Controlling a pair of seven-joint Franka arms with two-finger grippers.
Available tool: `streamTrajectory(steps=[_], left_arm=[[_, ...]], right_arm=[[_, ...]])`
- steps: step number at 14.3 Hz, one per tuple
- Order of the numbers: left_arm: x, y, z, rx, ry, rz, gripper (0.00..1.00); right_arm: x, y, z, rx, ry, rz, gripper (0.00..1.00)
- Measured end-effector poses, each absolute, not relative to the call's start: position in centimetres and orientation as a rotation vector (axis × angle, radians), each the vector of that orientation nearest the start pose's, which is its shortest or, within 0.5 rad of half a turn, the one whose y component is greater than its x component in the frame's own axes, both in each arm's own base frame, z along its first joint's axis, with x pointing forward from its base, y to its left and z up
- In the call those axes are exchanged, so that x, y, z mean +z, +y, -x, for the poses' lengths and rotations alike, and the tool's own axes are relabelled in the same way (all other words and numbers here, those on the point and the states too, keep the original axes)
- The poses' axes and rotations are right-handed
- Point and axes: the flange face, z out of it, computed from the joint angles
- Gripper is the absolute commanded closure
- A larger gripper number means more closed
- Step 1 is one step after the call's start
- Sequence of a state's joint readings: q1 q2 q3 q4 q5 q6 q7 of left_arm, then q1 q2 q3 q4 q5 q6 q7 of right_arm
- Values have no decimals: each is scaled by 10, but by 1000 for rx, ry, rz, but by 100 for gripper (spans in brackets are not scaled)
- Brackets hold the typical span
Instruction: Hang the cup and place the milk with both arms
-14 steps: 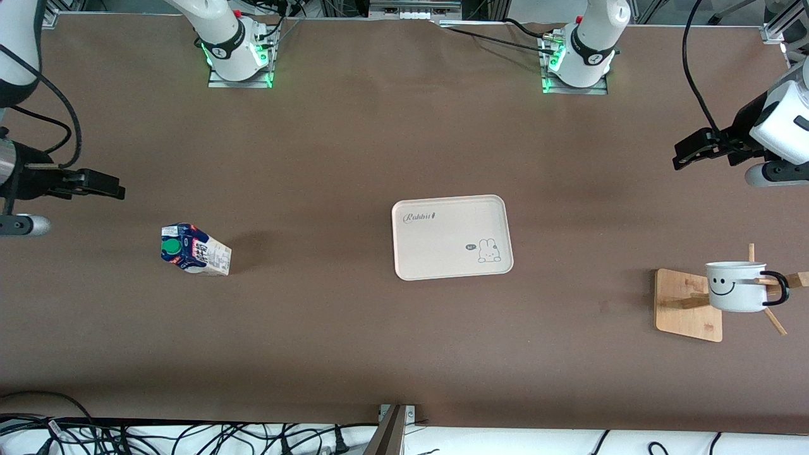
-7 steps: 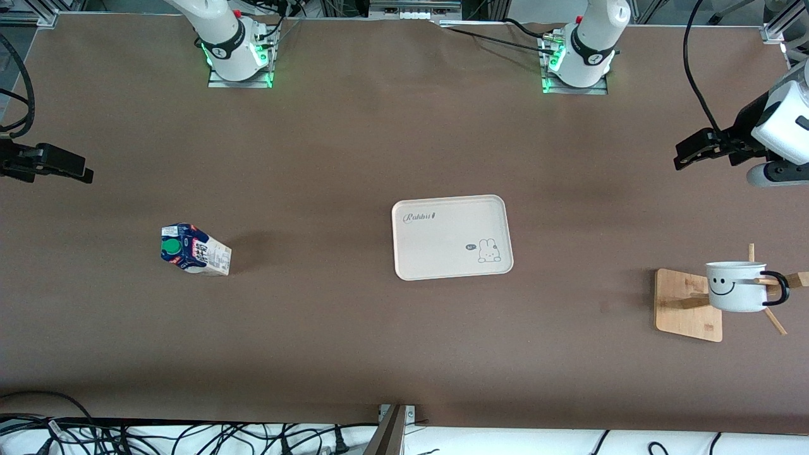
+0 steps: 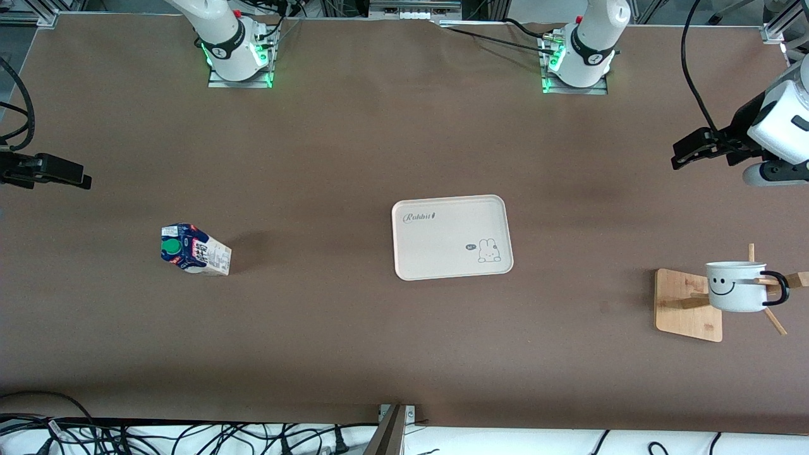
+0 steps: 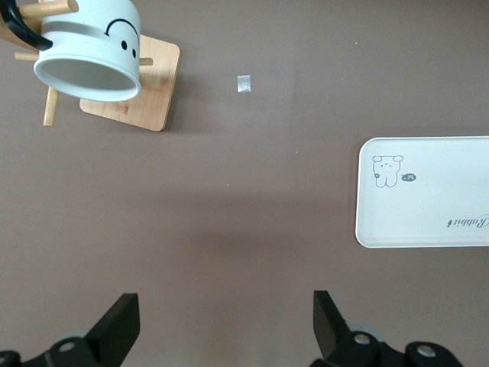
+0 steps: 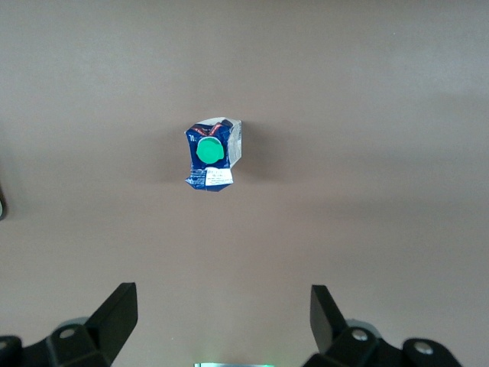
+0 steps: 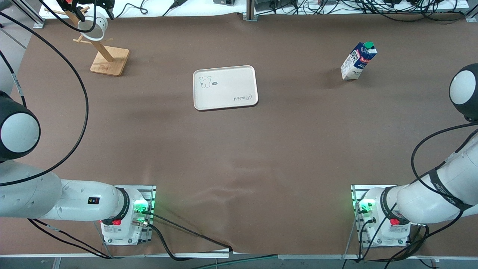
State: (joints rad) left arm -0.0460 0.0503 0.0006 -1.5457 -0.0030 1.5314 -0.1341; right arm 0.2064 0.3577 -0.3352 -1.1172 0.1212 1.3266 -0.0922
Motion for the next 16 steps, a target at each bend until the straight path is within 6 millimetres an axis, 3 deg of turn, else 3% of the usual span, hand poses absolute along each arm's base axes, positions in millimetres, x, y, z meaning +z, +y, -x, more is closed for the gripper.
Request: streamTrajectory(steps=[5, 16], left_arm=[[605, -28, -564, 101, -133, 3134, 0], [605, -28, -564, 101, -134, 3134, 0]], right_arm=[[606, -23, -621, 72, -75, 3158, 0], [603, -23, -597, 40, -88, 3171, 0]])
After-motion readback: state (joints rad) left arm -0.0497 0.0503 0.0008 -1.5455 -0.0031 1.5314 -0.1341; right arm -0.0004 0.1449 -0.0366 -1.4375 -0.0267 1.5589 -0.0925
